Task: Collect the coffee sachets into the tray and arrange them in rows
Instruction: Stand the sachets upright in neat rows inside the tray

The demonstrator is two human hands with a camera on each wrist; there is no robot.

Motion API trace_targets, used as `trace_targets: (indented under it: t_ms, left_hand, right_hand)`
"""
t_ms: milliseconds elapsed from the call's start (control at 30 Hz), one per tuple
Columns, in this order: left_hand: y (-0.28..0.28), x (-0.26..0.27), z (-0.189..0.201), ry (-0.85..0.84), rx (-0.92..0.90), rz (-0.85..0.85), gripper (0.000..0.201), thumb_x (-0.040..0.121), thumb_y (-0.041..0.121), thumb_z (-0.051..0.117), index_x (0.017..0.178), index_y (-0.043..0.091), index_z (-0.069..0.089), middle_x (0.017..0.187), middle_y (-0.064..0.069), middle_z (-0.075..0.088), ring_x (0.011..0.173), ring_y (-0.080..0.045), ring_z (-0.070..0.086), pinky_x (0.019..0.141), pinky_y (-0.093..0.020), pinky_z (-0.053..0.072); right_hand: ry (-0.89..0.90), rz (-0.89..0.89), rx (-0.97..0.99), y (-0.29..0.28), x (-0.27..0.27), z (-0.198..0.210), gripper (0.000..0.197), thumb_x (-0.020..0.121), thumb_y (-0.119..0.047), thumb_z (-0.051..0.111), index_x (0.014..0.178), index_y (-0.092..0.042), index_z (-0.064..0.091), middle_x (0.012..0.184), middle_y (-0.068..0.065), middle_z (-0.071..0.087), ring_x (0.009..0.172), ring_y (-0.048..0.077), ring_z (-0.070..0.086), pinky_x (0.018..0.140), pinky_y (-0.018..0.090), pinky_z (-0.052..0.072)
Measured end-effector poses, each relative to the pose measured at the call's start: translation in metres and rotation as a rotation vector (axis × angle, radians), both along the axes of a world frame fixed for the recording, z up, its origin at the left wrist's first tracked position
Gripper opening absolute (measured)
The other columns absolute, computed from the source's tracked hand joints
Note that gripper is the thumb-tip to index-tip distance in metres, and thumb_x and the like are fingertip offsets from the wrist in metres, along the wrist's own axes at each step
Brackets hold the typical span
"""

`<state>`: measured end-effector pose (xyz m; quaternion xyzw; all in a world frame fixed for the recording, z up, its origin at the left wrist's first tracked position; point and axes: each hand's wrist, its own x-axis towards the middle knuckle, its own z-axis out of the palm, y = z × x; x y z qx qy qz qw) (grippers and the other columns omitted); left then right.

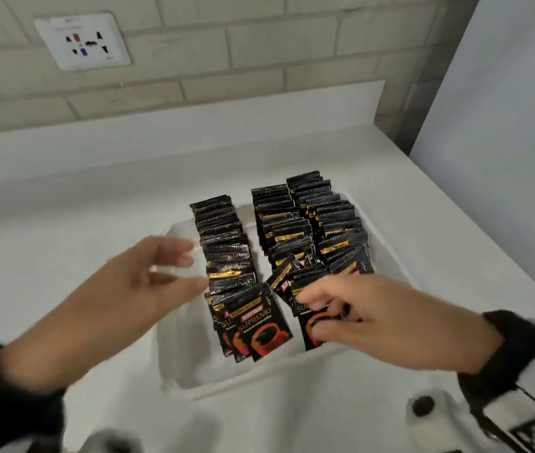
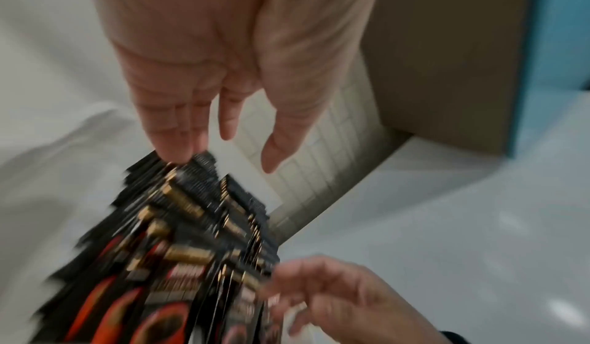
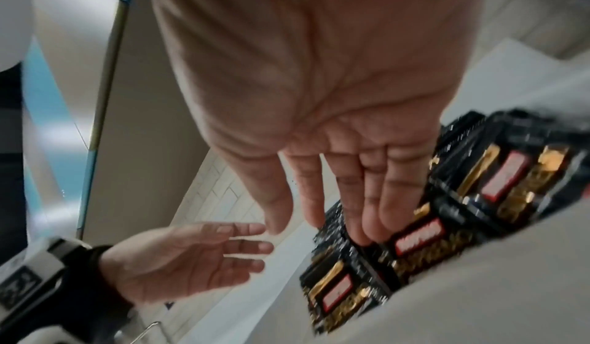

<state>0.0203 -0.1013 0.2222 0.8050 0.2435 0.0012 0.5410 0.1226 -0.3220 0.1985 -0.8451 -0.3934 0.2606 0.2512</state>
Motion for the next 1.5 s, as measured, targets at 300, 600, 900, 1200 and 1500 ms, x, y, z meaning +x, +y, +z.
trace_targets:
  t_ms: [300, 600, 900, 1200, 1500]
  left_hand:
    - [-0.012, -0.029, -0.047, 0.201, -0.366, 0.003, 0.116, 0.040, 0.033, 0.074, 0.145, 0.023, 0.025, 0.143, 0.008, 0.039, 0.117, -0.001, 0.041, 0.099, -0.020, 0.030]
    - [-0.015, 0.002, -0.074, 0.300, -0.468, -0.072, 0.068, 0.052, 0.013, 0.065, 0.118, 0.015, 0.050, 0.110, -0.006, 0.066, 0.106, -0.021, 0.061, 0.099, -0.036, 0.045]
    - [-0.020, 0.005, -0.093, 0.179, -0.404, -0.134, 0.055, 0.080, -0.001, 0.049, 0.127, 0.023, 0.034, 0.115, -0.009, 0.061, 0.105, -0.022, 0.061, 0.085, -0.038, 0.055]
    - [-0.017, 0.005, -0.098, 0.111, -0.461, -0.141, 0.061, 0.084, -0.010, 0.042, 0.132, 0.025, 0.029, 0.112, -0.008, 0.064, 0.100, -0.019, 0.065, 0.083, -0.034, 0.055]
    - [-0.019, 0.027, -0.084, 0.036, -0.680, 0.072, 0.080, 0.077, 0.008, 0.051, 0.147, 0.022, 0.015, 0.094, 0.005, 0.052, 0.086, -0.008, 0.052, 0.060, -0.017, 0.047]
  right_hand:
    - [0.269, 0.075, -0.109, 0.041, -0.013, -0.004, 0.033, 0.096, -0.031, 0.043, 0.129, -0.033, 0.047, 0.121, -0.015, 0.051, 0.103, 0.008, 0.058, 0.090, 0.026, 0.048]
    - [0.187, 0.060, -0.201, 0.056, -0.014, -0.006, 0.032, 0.097, -0.031, 0.041, 0.129, -0.031, 0.046, 0.084, -0.022, 0.039, 0.061, -0.004, 0.041, 0.054, 0.008, 0.035]
    - [0.147, 0.118, -0.283, 0.072, -0.022, -0.019, 0.035, 0.095, -0.035, 0.044, 0.129, -0.029, 0.046, 0.095, -0.010, 0.052, 0.074, 0.004, 0.043, 0.056, 0.011, 0.031]
    - [0.172, 0.082, -0.217, 0.074, -0.022, -0.025, 0.034, 0.095, -0.036, 0.045, 0.128, -0.033, 0.044, 0.096, -0.011, 0.039, 0.070, 0.001, 0.043, 0.054, 0.012, 0.032]
    - [0.232, -0.042, -0.072, 0.080, -0.008, -0.023, 0.028, 0.089, -0.015, 0.047, 0.111, -0.031, 0.052, 0.071, -0.013, 0.036, 0.051, 0.003, 0.037, 0.048, 0.015, 0.030]
